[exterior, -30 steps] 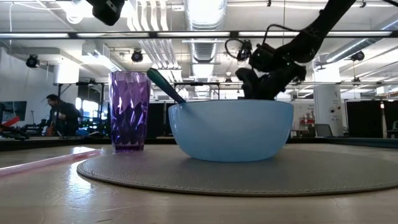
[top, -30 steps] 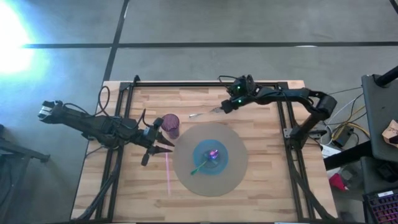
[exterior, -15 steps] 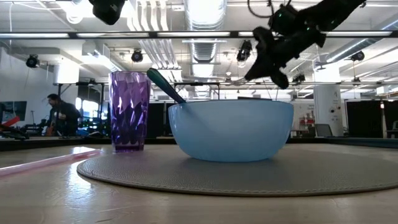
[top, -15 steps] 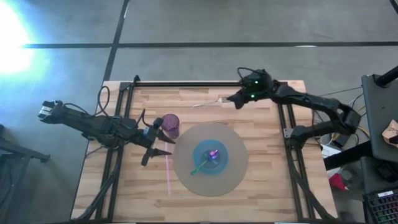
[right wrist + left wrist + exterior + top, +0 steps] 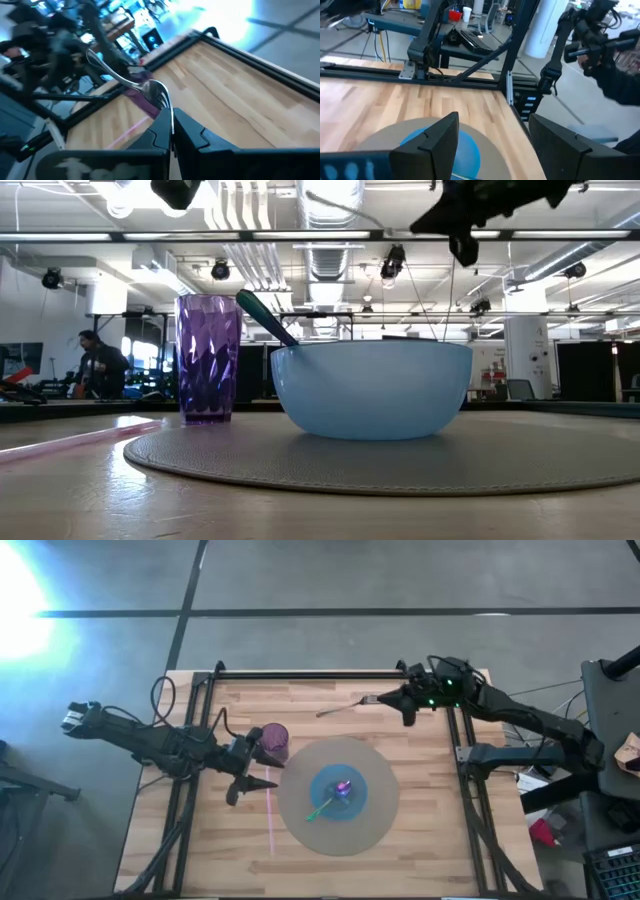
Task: Pick & Place Utensil
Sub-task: Put the purple spoon into the bowl
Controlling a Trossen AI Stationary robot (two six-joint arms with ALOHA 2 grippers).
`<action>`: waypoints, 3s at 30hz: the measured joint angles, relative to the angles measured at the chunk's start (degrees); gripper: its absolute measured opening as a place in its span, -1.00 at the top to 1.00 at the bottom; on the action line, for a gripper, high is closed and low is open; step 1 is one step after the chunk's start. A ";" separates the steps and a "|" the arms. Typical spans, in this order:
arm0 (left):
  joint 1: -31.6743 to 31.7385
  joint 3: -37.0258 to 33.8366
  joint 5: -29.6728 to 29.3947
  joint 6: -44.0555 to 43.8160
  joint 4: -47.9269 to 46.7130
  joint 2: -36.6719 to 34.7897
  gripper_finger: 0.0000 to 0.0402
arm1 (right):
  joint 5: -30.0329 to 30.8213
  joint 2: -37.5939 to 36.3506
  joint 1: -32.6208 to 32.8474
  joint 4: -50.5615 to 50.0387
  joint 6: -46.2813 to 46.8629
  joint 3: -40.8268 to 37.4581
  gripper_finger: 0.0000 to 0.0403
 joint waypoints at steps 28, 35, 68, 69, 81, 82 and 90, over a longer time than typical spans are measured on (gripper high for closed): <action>-0.33 0.09 -0.18 7.42 20.91 11.56 -0.16 | 27.18 -3.42 30.54 10.69 -3.63 -0.98 0.96; -0.33 0.09 -2.98 13.28 28.24 13.02 -0.16 | 28.35 -3.42 32.61 17.89 -6.64 -2.16 0.96; -0.37 0.07 -14.23 22.98 41.17 18.30 -0.15 | 41.64 13.59 41.18 60.29 -14.06 -13.29 0.96; -0.37 0.07 -15.12 23.42 41.50 18.40 -0.15 | 41.62 14.22 41.42 61.47 -14.14 -13.29 0.96; -0.33 0.04 -16.79 23.78 44.30 19.18 -0.15 | 43.29 22.68 41.62 74.31 -16.29 -13.29 0.96; -0.33 0.04 -16.81 23.78 44.39 19.18 -0.15 | 43.33 23.11 41.55 74.88 -16.52 -13.29 0.96; -0.35 0.09 -16.84 23.82 46.05 19.18 -0.15 | 44.63 27.02 41.45 75.82 -16.68 -11.75 0.96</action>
